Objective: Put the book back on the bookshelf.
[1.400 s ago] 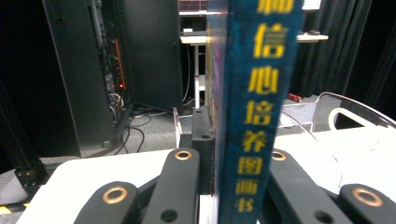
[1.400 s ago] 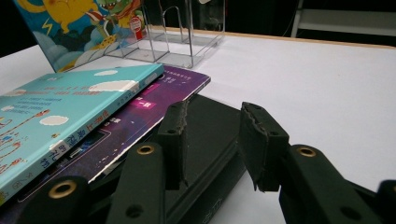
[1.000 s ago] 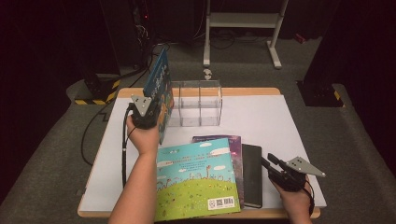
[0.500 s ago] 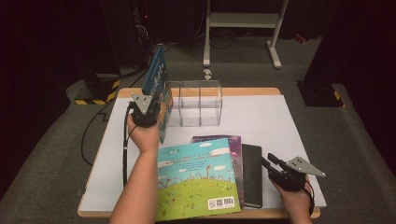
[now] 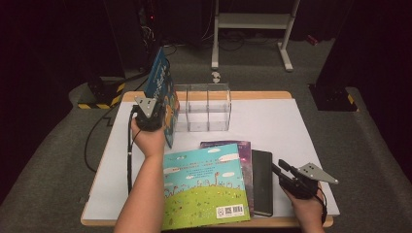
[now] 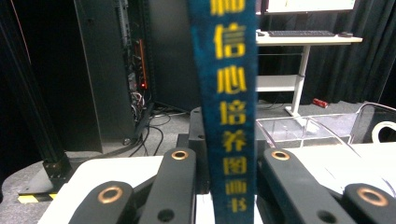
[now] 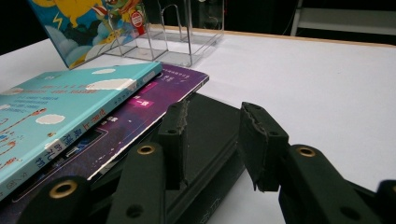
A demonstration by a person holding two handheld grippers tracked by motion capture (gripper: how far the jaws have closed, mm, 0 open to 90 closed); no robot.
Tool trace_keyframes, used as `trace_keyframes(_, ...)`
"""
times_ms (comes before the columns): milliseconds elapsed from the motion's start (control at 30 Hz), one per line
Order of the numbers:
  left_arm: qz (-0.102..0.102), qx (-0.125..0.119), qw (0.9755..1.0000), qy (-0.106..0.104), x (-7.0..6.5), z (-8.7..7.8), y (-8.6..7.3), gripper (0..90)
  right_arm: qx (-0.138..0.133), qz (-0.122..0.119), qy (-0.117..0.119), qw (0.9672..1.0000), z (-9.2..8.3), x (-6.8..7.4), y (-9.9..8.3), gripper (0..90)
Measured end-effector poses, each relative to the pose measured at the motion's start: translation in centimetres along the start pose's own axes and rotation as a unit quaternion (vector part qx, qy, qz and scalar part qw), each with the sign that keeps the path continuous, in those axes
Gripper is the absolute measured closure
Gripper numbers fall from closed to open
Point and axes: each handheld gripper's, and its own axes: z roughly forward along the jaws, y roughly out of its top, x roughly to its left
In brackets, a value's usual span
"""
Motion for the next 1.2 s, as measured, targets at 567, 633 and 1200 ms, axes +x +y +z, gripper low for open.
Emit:
trace_keyframes(567, -0.004, 0.003, 0.9999, -0.011, 0.31, -0.10, -0.03, 75.9, 0.002, -0.003, 0.000, 1.0000, 0.09, 0.07, -0.07, 61.8)
trace_keyframes(633, -0.010, 0.005, 0.9999, -0.012, 0.37, -0.12, -0.08, 73.7, 0.002, -0.003, 0.000, 1.0000, 0.10, 0.09, -0.06, 61.5)
trace_keyframes(1200, -0.032, 0.033, 0.9982, -0.038, 0.94, -0.83, -0.43, 61.5, 0.006, -0.006, 0.000, 1.0000, 0.25, 0.30, -0.15, 60.6)
